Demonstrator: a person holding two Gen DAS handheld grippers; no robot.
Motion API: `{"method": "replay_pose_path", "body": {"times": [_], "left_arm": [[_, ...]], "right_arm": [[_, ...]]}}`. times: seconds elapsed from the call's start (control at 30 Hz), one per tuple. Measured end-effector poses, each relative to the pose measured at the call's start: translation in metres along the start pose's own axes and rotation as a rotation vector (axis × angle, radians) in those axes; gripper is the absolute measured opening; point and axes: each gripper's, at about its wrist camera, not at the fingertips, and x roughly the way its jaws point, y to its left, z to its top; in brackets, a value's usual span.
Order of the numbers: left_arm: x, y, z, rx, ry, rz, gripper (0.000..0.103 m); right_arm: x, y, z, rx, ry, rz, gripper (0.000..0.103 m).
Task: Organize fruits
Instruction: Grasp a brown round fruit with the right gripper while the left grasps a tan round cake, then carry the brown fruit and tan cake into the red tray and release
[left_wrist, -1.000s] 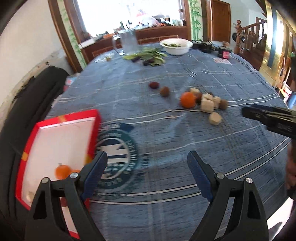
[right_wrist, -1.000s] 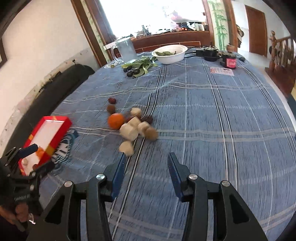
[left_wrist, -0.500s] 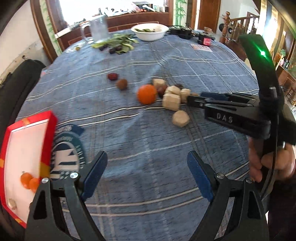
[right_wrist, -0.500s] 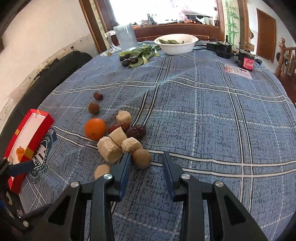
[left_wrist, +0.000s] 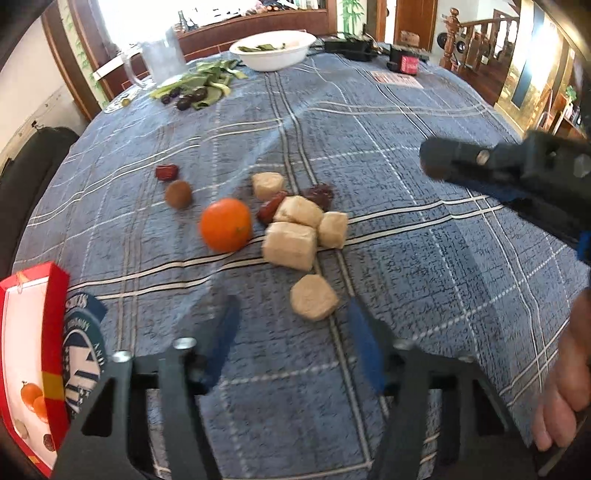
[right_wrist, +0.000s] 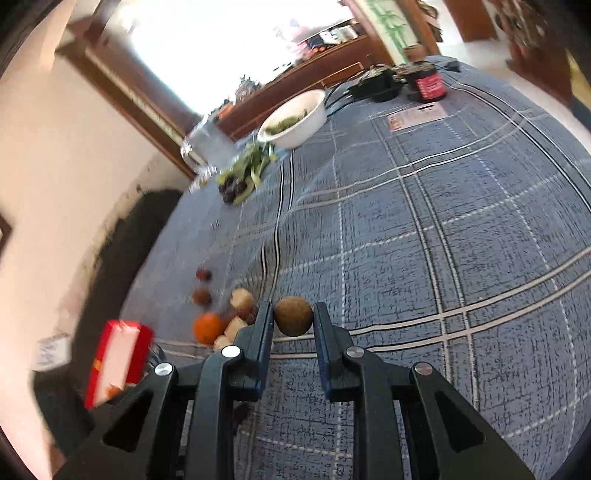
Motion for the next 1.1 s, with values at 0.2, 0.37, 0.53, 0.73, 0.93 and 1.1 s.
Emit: {"method": "replay_pose_path", "body": {"times": [0.2, 0.37, 0.53, 0.73, 0.93, 1.1], "left_arm": [[0.000, -0.005, 0.003, -0.007, -0.016, -0.045, 0.030], [-0.002, -0.007, -0.003, -0.012, -0.050, -0.047, 0.028], [-0.024, 0.011, -0.011, -0.033, -0.100, -0.025, 0.028], [-0.092, 0.074, -0.053, -0.079, -0.234, 0.037, 0.028], [-0.131, 0.177, -0.097, -0.213, -0.304, 0.158, 0.028], [-0.144, 0.262, -0.127, -0.346, -0.325, 0.336, 0.028]], "right_arm": [[-0.006, -0.005, 0.000, 0.048, -0.014, 0.043, 0.021], [0.004, -0.007, -0.001, 0.040, -0.025, 0.023, 0.021], [-0.001, -0.001, -0.001, -0.034, -0.091, -0.027, 0.021], [-0.012, 0.014, -0.007, -0.137, -0.174, -0.098, 0.021], [0.001, 0.090, -0.040, -0.177, -0.135, -0.030, 0.021], [0.050, 0.210, -0.080, -0.323, -0.023, 0.186, 0.020]]}}
